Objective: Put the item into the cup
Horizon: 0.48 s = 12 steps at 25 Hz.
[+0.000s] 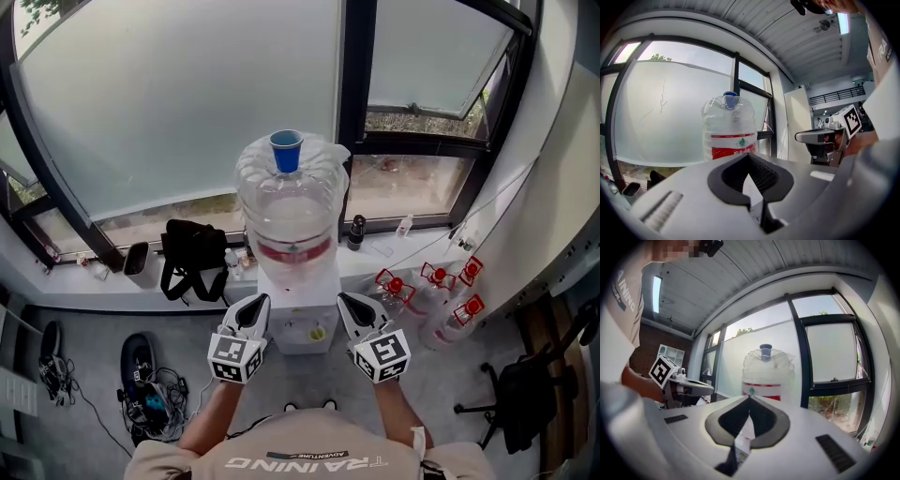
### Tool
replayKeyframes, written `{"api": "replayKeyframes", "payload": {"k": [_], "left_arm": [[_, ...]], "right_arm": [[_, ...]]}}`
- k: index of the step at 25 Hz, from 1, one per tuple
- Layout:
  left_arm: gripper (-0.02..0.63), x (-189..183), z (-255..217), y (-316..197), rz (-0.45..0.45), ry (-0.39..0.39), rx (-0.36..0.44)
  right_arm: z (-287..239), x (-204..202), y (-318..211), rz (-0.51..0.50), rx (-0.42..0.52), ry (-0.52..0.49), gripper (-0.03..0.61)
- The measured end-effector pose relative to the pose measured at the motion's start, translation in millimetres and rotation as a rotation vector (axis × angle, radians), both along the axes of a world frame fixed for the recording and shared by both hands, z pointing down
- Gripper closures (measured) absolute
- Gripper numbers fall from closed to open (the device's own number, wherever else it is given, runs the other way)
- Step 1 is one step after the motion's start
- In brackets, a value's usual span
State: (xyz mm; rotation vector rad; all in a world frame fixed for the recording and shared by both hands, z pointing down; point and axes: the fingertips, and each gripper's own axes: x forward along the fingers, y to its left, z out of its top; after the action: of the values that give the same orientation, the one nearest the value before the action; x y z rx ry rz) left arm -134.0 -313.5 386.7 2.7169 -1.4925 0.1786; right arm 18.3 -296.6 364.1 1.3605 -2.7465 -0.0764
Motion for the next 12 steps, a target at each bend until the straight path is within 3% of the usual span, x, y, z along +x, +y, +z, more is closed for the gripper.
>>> {"api": "replayKeyframes", "payload": {"k": [12], "left_arm": [[0.606, 5, 14, 0, 0.014, 0.018, -0.025]], "right_arm": [[26, 2, -4, 0.004, -0.055, -0.003, 0.566]]}}
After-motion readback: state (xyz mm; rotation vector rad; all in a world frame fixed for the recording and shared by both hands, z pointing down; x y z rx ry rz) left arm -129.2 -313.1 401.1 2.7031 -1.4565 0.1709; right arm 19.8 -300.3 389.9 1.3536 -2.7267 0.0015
